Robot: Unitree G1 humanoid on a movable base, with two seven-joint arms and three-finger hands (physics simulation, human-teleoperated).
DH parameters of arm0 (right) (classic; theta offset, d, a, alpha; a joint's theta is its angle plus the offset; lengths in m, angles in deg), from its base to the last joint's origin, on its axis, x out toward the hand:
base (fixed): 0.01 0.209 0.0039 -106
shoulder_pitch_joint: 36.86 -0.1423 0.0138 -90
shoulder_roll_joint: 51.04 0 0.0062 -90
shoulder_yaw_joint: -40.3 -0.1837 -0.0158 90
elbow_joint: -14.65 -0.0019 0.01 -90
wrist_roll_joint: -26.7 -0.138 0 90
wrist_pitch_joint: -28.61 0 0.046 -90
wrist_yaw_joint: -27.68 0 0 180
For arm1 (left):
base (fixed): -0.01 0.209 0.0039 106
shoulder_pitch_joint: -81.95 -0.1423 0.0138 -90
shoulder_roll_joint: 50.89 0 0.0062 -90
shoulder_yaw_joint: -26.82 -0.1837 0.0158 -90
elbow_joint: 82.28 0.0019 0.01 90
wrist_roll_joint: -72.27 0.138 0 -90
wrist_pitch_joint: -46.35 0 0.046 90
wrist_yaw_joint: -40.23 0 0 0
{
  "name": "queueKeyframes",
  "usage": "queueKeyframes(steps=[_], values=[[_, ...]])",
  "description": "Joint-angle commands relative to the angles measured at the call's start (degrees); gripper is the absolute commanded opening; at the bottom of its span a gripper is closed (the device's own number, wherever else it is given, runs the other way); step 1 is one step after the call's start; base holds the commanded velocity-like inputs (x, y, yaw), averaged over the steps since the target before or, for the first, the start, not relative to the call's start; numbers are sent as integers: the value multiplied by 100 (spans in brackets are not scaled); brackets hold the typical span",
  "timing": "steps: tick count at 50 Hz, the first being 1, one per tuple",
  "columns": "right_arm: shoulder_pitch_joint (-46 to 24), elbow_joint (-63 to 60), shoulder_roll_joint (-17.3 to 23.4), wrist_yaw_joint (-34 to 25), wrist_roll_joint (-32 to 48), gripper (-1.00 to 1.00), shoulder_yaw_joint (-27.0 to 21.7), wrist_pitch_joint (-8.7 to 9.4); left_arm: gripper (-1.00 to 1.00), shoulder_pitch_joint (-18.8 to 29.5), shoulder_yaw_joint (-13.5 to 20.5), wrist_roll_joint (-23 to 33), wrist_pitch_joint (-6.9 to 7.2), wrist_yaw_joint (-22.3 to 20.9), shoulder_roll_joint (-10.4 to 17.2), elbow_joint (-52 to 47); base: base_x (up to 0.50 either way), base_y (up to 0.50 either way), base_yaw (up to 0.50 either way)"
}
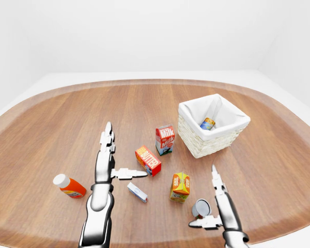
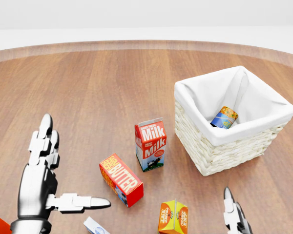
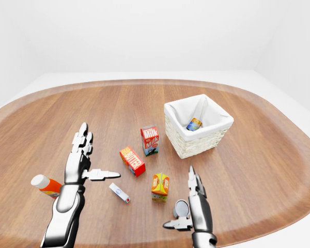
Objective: Pick up the alphabet soup and the tomato sauce, and put them in the basket.
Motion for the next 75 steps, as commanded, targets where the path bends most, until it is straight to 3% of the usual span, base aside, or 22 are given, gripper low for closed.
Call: queueKeyframes(steps=[1,75], values=[[-65,166,-15,20,76,100,-47,0,100,2,4,4,0,2,1,27,0,0,0],[-782,1961,-63,552,671,100,-260,0,100,28,13,-5,0,22,-1,10,0,0,0]])
